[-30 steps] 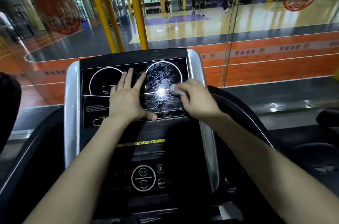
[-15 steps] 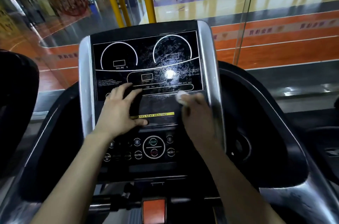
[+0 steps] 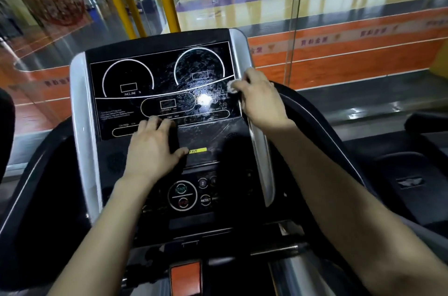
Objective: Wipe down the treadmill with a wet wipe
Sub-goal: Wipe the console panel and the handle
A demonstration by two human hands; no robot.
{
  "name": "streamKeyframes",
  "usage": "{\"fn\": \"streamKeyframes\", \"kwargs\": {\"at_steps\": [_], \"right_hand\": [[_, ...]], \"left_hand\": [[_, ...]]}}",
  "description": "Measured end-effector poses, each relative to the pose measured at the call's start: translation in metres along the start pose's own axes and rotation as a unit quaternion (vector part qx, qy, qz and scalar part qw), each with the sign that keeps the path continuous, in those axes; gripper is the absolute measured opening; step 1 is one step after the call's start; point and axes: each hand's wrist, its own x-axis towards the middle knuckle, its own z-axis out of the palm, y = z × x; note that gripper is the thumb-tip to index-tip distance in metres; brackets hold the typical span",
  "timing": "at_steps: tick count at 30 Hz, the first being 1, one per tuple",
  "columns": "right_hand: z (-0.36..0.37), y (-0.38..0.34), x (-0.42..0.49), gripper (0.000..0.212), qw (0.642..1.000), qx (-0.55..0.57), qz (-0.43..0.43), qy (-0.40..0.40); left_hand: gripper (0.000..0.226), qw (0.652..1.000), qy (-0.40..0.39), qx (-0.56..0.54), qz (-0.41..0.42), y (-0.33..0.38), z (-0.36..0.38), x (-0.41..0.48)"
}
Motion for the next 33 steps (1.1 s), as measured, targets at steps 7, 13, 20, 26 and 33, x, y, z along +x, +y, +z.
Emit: {"fn": "streamKeyframes", "kwargs": {"at_steps": [7, 13, 20, 26, 33], "right_hand": [[0.022, 0.006, -0.154, 0.039, 0.991, 0.128, -0.018, -0.048], [-0.009, 0.016, 0.032, 0.037, 0.998, 0.052, 0.014, 0.035], [0.0, 0.029, 0.009, 0.043, 0.982, 0.156, 0.066, 0.084], [0.038, 0.018, -0.081, 0.044, 0.961, 0.209, 0.112, 0.142], [-0.01, 0.012, 0.076, 0.043, 0.953, 0.251, 0.123, 0.118]], "left_hand": [[0.087, 0.999, 0.033, 0.023, 0.034, 0.036, 0.008, 0.002], [0.09, 0.999, 0.025, 0.031, 0.022, 0.041, 0.004, -0.002], [0.087, 0.997, -0.022, 0.062, 0.036, 0.041, -0.008, 0.008], [0.074, 0.995, -0.025, 0.054, 0.081, 0.046, -0.024, 0.038], [0.121, 0.993, -0.012, 0.063, 0.103, 0.065, -0.044, 0.104]]}}
